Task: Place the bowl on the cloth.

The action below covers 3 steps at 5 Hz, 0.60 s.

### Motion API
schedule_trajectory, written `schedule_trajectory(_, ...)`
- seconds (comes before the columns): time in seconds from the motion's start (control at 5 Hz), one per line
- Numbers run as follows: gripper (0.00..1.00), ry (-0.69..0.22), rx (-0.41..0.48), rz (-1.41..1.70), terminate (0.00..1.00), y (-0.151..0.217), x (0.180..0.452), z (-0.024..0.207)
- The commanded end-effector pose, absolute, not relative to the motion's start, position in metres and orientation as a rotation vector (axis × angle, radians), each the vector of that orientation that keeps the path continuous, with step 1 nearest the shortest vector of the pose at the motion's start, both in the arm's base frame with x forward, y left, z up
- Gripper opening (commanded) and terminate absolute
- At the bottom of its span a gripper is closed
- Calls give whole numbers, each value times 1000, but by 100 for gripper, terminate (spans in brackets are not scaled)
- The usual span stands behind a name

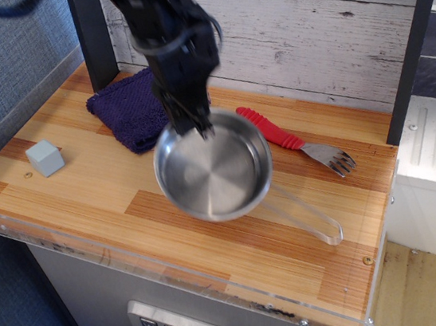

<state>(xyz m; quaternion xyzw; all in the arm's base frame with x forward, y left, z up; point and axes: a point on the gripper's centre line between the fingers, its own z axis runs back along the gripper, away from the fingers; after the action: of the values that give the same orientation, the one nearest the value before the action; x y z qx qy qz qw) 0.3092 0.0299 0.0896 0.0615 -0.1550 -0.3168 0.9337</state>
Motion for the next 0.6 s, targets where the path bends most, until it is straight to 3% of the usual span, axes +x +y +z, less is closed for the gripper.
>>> schedule_trajectory(0.0,0,-403,124,-574,0,68,337,131)
schedule_trajectory(0.4,0,-378,89,-560,0,107,367,129)
